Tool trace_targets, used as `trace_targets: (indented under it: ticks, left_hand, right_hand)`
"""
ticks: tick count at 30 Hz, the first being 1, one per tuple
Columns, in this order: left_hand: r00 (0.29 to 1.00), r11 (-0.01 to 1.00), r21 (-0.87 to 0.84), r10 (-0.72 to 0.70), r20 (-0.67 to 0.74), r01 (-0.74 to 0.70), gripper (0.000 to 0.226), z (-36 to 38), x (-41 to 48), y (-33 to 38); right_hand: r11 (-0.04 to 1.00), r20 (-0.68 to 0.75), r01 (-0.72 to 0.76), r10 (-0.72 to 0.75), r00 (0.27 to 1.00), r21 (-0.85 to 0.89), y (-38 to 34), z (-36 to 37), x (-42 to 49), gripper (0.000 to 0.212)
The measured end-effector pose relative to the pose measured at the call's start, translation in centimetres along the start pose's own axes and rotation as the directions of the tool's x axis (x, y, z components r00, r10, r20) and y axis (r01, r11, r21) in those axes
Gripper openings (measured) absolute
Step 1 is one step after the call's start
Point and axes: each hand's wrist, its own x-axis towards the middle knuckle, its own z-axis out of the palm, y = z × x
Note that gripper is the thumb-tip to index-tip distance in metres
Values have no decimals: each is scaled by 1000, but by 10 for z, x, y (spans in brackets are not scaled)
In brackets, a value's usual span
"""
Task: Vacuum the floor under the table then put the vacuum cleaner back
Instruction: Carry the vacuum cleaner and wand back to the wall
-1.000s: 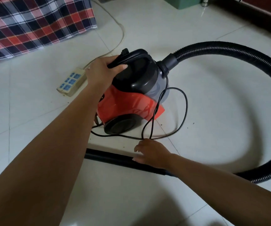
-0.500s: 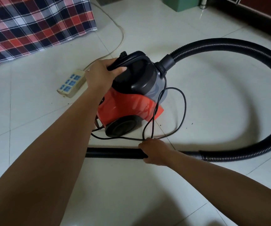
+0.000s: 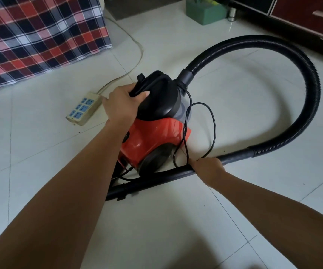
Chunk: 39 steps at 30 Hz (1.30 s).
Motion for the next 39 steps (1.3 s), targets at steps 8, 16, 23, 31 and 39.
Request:
trace_targets:
  ticks: [8, 16, 23, 31, 39]
  left_hand:
    - [1000, 1000, -12, -10, -16, 10, 31, 7, -4, 5]
    - [1000, 993, -119, -11, 1, 11, 36, 17, -14, 11]
    - [999, 990, -138, -16, -37, 11, 34, 27, -17, 11]
    - [1000, 972, -234, -30, -5, 28, 23, 27, -19, 11]
    - [999, 942, -333, -38, 24, 44, 18, 25, -20, 11]
  right_hand:
    - [967, 85, -176, 163, 983, 184, 16, 3, 5, 65]
    - [824, 60, -369, 381, 923, 430, 27, 9, 13, 41]
    - [581, 119, -446, 514, 850, 680, 25, 15, 19, 58]
    - [7, 338, -446, 641, 689, 895, 14, 9, 36, 104]
    - [-264, 424, -336, 655, 626, 904, 22, 8, 39, 65]
